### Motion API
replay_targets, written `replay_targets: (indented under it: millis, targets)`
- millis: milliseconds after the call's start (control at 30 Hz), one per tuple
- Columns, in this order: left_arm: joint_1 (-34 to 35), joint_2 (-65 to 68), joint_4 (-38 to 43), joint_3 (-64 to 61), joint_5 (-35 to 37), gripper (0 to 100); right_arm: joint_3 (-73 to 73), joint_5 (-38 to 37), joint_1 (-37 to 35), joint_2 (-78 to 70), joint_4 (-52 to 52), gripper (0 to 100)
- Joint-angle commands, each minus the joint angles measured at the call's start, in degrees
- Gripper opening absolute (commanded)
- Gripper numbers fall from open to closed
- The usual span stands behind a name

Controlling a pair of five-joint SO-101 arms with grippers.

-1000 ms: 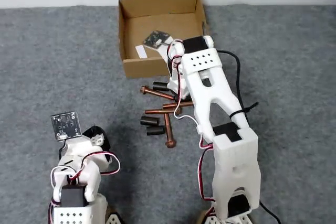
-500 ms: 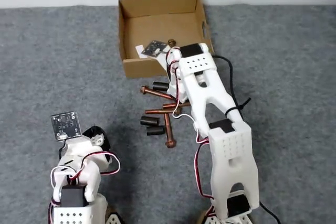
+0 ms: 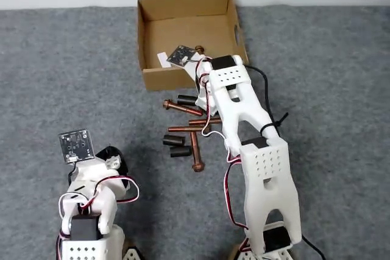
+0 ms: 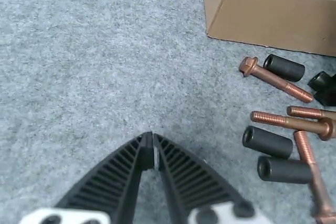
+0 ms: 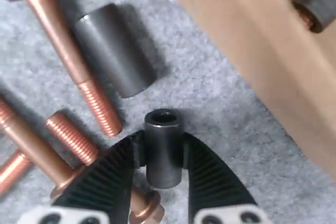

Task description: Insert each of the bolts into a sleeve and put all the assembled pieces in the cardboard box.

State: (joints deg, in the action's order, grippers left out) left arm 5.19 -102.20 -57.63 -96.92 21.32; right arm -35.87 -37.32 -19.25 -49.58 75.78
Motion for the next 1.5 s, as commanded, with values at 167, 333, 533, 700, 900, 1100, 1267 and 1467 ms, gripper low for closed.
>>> replay_targets:
  millis: [167, 333, 533, 700, 900, 1100, 1267, 1467]
  targets:
    - [0.4, -0.1, 0.3, 0.4, 0.4, 1, -1.3, -0.1, 0.1, 4.3, 3.6, 0.9]
    - [0.4, -0.1, 0.3, 0.4, 0.4, 1, -5.0, 5.5, 0.5, 11.5, 12.6, 0.9]
    - [0.1, -0.1, 0.3, 0.4, 0.4, 1, -9.5, 19.5, 1.0, 19.6, 24.3, 0.9]
    - [0.1, -0.1, 0.3, 0.4, 0.5, 1, -9.1, 34.6, 2.7, 26.7, 27.3, 0.8]
    - [0.1, -0.1, 0.4, 0.4, 0.8, 1, 0.9, 43.4, 4.3, 40.8, 27.2, 0.8]
    - [0.0, -0.1, 1.2, 0.4, 0.9, 1, 20.7, 55.1, 4.4, 58.9, 27.0, 0.8]
    - [-0.1, -0.1, 1.1, 0.4, 1.0, 1, 35.3, 64.5, 8.9, 70.5, 25.3, 0.8]
    - [-5.5, -0.4, 1.1, 0.7, 1.0, 1, 49.6, 65.1, 19.0, 82.3, 21.6, 0.8]
